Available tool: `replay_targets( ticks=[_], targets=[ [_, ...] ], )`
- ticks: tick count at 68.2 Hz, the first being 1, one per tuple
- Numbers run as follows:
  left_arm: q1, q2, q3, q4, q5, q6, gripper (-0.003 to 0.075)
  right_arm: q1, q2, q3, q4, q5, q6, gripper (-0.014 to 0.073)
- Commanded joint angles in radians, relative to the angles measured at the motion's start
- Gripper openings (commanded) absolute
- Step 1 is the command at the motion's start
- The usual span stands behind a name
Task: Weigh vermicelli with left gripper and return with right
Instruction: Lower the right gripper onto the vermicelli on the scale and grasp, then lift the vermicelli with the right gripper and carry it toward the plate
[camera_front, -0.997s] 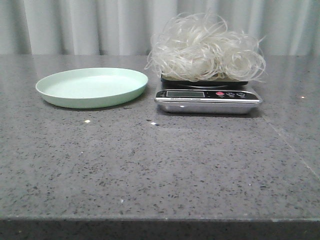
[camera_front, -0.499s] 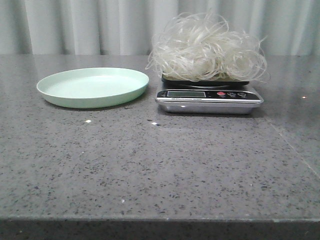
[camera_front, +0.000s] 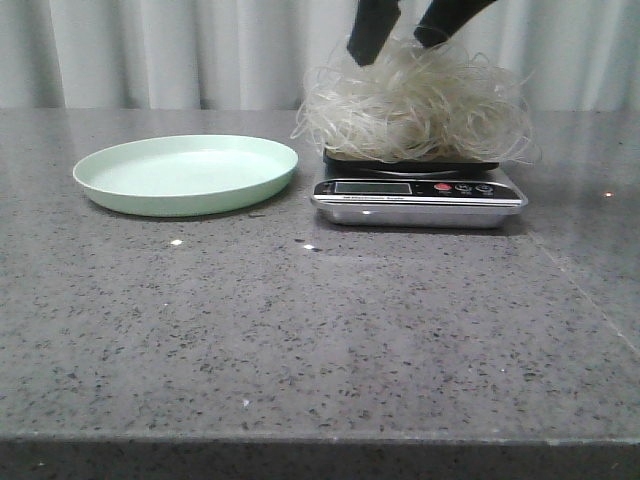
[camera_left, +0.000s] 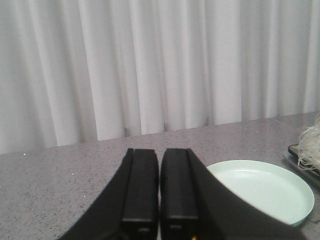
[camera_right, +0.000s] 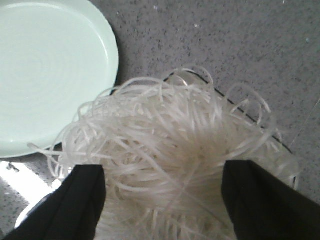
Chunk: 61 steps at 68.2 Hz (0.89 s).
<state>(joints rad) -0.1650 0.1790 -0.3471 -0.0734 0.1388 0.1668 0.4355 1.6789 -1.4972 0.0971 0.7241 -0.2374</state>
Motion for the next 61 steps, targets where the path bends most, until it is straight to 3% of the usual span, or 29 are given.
replay_targets(
  ticks=[1,16,24,39,61],
  targets=[
    [0.002,0.01,-0.028,-0.006,-0.087,-0.01,0.0137,-0.002,-0.013,-0.039,-0.054,-0.028,-0.008,0.0588],
    [0.002,0.01,-0.028,-0.006,-0.087,-0.01,0.0137,-0.002,0.043,-0.039,-0.132,0.036,-0.008,0.0586],
    [0.002,0.01,-0.028,-0.006,-0.087,-0.01,0.0137,-0.002,0.061,-0.039,-0.132,0.068,-0.008,0.053],
    [0.002,0.01,-0.028,-0.006,-0.087,-0.01,0.0137,-0.002,0.052,-0.039,-0.133,0.066,-0.008,0.0142],
    [0.002,0.01,-0.028,-0.006,-0.087,-0.01,0.0137,-0.002,-0.014,-0.085,-0.134,0.095,-0.008,0.0151]
  ],
)
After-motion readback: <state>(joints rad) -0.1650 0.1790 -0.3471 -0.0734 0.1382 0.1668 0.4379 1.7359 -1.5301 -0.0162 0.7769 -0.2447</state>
